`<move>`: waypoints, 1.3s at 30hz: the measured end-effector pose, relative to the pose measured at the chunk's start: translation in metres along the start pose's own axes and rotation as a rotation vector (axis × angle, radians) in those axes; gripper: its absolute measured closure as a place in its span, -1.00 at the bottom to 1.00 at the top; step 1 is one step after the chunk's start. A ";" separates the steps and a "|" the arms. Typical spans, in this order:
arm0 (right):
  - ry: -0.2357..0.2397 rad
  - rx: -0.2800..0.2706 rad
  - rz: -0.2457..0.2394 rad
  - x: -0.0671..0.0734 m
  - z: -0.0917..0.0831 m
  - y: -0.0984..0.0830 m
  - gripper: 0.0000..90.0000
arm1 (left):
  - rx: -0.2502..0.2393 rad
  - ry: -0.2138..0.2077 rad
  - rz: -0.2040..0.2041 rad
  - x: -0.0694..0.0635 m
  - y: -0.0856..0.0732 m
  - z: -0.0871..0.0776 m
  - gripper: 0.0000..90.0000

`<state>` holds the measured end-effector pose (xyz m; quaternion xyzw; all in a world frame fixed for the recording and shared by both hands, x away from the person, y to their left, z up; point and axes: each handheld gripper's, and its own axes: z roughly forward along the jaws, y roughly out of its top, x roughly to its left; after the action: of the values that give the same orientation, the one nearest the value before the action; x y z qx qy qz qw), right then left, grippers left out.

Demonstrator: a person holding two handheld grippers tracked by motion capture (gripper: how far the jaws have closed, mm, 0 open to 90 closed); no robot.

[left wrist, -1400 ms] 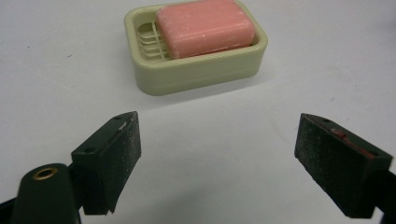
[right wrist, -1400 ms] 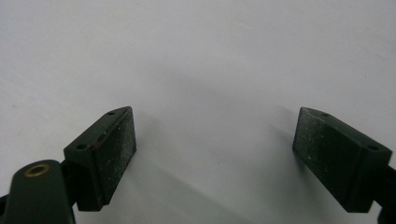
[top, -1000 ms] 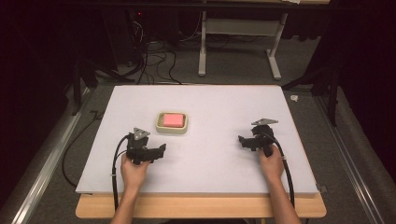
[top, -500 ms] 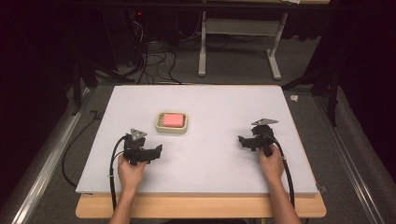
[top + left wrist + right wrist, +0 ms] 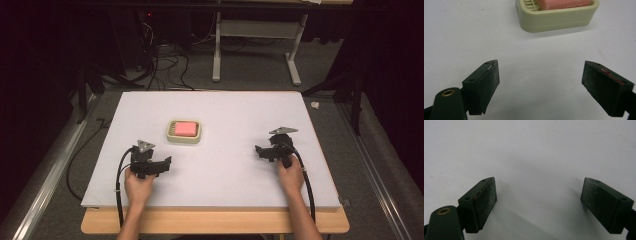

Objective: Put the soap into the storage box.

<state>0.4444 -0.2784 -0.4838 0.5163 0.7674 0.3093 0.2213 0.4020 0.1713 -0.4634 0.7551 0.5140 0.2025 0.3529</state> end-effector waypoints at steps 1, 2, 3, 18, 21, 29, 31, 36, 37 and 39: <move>0.000 0.000 -0.002 0.000 0.000 0.000 -0.69 | 0.005 0.004 -0.002 0.001 -0.001 0.001 -0.66; 0.000 0.000 -0.002 0.000 0.000 0.000 -0.69 | 0.005 0.004 -0.002 0.001 -0.001 0.001 -0.66; 0.000 0.000 -0.002 0.000 0.000 0.000 -0.69 | 0.010 0.008 0.000 0.001 -0.002 0.002 -0.66; 0.000 0.000 0.000 0.000 0.000 0.000 -0.69 | 0.029 0.052 0.002 0.004 -0.009 0.010 -0.66; 0.000 0.000 -0.002 0.000 0.000 0.000 -0.69 | 0.033 0.051 0.001 0.005 -0.009 0.012 -0.66; 0.000 0.000 0.001 0.000 0.000 0.000 -0.69 | 0.044 0.057 -0.003 0.007 -0.011 0.016 -0.66; 0.000 0.000 0.001 0.000 0.000 0.000 -0.69 | 0.043 0.059 -0.004 0.007 -0.011 0.016 -0.66; 0.000 0.000 0.001 0.000 0.000 0.000 -0.69 | 0.045 0.063 -0.010 0.008 -0.011 0.019 -0.66; 0.000 0.000 0.000 0.000 0.000 0.000 -0.69 | 0.044 0.066 -0.009 0.008 -0.011 0.019 -0.66; 0.000 0.000 -0.001 0.000 0.000 0.000 -0.69 | 0.042 0.067 -0.009 0.008 -0.012 0.020 -0.66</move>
<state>0.4445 -0.2784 -0.4838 0.5157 0.7676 0.3093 0.2216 0.4112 0.1750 -0.4857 0.7527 0.5331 0.2153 0.3207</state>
